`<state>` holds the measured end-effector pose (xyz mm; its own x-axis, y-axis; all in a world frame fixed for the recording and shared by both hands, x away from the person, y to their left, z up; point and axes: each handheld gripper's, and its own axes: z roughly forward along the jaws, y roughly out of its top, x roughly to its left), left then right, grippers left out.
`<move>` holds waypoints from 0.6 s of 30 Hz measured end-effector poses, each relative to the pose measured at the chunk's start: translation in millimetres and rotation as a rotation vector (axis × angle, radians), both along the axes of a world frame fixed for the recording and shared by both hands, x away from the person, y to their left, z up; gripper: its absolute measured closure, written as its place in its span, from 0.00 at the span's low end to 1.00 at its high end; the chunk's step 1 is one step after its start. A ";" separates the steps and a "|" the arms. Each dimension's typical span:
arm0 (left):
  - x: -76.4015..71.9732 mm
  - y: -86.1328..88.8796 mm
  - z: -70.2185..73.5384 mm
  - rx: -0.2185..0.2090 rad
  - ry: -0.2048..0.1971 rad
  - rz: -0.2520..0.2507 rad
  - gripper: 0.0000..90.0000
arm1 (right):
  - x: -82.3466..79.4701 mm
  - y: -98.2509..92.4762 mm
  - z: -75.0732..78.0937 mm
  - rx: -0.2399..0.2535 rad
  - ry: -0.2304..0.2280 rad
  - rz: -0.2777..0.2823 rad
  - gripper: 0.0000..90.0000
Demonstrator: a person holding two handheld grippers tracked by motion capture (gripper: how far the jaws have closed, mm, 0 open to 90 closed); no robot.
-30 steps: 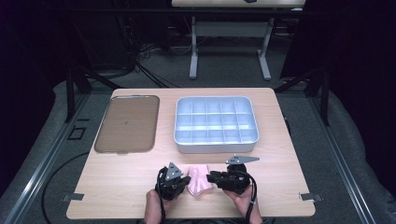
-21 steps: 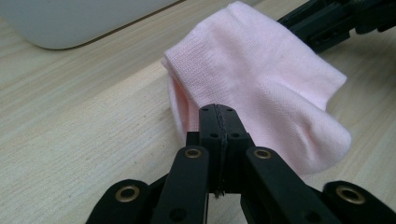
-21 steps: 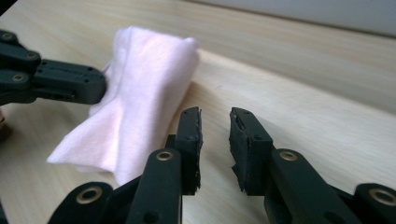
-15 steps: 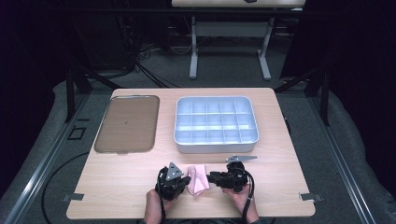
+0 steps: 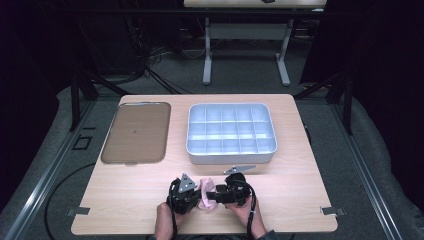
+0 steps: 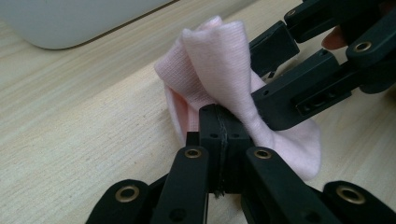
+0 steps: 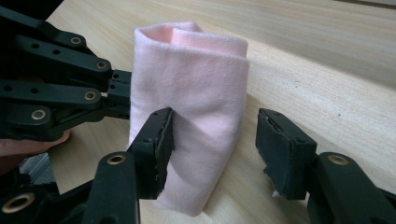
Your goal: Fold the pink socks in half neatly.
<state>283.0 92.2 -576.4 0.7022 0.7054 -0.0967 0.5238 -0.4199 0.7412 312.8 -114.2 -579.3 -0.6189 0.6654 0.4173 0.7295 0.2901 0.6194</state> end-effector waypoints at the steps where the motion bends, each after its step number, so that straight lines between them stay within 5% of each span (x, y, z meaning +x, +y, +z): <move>1: 0.1 0.2 0.0 -0.001 0.002 0.000 1.00 | -0.2 0.8 0.3 -0.003 -0.003 -0.003 0.51; 7: 0.7 1.4 -0.1 -0.011 0.007 -0.002 1.00 | -8.3 12.3 4.2 -0.125 -0.083 -0.021 0.56; 11: 0.5 2.5 0.6 -0.017 0.007 -0.007 0.99 | -12.5 16.5 4.9 -0.155 -0.106 -0.033 0.58; 14: -0.8 7.2 5.0 -0.005 -0.006 0.006 0.85 | -15.0 19.5 6.0 -0.190 -0.126 -0.043 0.56; 18: -6.7 16.2 21.7 -0.073 -0.040 0.009 0.76 | -15.2 23.5 9.1 -0.250 -0.139 -0.051 0.50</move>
